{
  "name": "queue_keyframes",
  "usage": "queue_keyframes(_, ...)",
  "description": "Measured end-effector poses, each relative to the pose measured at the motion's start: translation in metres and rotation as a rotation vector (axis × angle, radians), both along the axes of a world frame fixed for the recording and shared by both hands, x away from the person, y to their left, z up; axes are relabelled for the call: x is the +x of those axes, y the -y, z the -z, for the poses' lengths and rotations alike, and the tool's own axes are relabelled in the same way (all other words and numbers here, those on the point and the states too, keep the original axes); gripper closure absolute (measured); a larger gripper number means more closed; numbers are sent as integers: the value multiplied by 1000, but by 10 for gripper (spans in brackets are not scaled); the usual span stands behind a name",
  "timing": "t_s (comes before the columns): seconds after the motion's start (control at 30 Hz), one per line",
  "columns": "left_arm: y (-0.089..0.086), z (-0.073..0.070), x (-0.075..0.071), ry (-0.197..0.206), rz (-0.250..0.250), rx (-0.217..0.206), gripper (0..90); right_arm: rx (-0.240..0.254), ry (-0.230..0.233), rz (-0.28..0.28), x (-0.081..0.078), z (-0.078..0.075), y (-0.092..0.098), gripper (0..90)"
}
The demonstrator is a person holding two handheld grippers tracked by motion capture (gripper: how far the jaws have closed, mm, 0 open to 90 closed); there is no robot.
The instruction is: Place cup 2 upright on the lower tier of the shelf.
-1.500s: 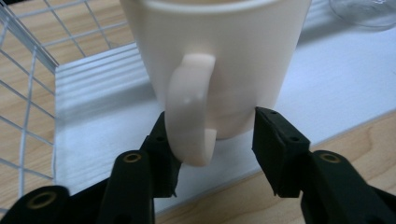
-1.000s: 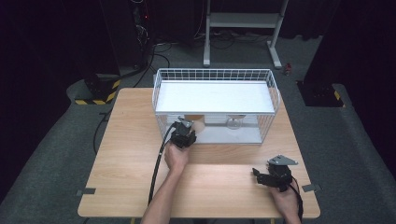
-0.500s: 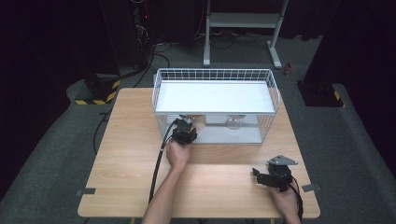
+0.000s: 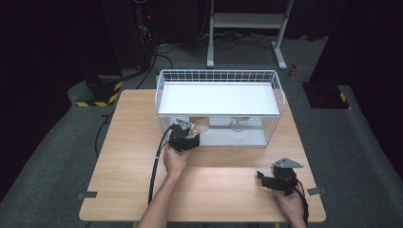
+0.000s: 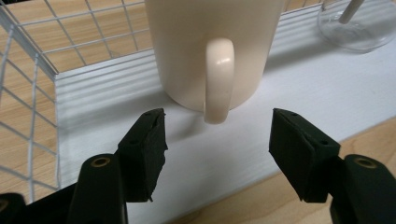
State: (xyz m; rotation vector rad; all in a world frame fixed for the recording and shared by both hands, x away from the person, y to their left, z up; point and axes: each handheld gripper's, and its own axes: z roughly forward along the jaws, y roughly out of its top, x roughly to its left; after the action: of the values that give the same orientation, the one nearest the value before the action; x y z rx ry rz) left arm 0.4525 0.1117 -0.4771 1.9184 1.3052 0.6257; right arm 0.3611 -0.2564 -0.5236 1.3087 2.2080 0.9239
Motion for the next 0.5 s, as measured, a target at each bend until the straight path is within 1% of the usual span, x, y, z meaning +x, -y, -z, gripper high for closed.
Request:
queue_keyframes(0.17, -5, -3, -9, 16, 11, -22, 356, 0, 0, 0, 0, 0, 0, 237)
queue_keyframes(0.2, -6, -4, -10, 22, 15, -21, 355, 0, 0, 0, 0, 0, 0, 237)
queue_keyframes(0.3, -11, -8, -15, 42, 16, -42, 348, 0, 0, 0, 0, 0, 0, 236)
queue_keyframes(0.43, -15, -14, -21, 62, 25, -45, 341, -1, 1, 0, 0, 0, 0, 237)
queue_keyframes(0.5, -16, -17, -23, 71, 23, -65, 330, 0, 0, 0, 0, 0, 0, 237)
